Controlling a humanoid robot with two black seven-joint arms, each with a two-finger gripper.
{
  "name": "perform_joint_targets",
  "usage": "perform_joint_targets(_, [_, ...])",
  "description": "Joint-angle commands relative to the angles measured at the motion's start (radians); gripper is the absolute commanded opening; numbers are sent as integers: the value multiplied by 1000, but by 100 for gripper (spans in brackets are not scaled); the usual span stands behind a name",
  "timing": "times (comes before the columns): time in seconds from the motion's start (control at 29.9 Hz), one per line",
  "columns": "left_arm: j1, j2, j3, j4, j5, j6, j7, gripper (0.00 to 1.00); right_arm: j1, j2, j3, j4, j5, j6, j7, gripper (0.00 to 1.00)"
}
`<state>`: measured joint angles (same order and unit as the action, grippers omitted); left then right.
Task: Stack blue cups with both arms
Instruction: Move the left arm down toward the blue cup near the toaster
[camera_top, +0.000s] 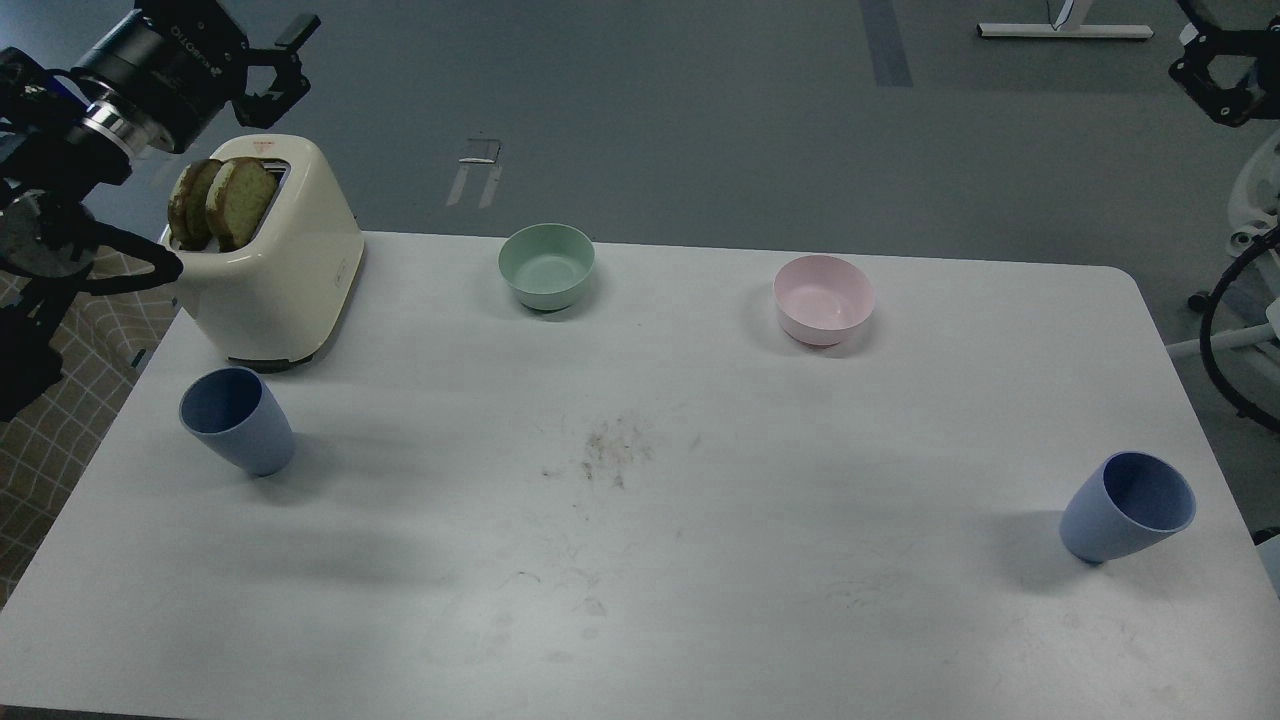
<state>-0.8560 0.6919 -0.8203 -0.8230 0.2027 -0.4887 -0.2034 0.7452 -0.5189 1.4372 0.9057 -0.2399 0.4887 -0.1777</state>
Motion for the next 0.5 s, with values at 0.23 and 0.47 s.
perform_joint_targets(0.23, [-3,1,0,2,0,0,2,98,0,-6,-1,-1,-1,0,-2,100])
perform_joint_targets(0.47, [-5,-9,-48,38,-16,0,1,98,8,-12,3,2,4,0,-2,100])
